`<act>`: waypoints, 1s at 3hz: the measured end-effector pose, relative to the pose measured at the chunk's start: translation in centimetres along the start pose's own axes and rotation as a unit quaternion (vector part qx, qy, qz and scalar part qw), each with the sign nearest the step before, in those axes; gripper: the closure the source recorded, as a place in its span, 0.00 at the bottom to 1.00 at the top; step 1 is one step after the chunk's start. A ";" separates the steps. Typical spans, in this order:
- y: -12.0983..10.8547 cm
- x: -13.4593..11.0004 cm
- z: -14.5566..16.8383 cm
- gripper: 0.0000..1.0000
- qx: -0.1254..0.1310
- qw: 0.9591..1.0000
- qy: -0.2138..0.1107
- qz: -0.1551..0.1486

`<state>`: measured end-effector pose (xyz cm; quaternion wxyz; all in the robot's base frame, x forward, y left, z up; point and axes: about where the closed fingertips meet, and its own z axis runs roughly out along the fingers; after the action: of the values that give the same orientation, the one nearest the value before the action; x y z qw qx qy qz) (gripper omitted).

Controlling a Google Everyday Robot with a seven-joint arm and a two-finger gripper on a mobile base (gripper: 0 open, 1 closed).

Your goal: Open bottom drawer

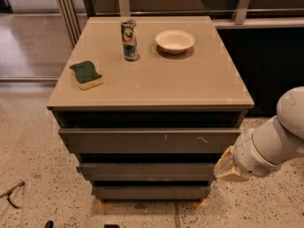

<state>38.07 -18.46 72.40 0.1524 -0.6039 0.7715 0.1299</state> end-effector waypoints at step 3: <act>4.4 11.4 19.2 1.00 -0.057 0.997 -0.012 0.049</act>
Offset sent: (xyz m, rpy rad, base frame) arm -0.0820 -0.0406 -0.3669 0.1080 0.2030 -0.1011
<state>32.73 -20.23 50.33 0.1202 -0.5713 0.7898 0.1881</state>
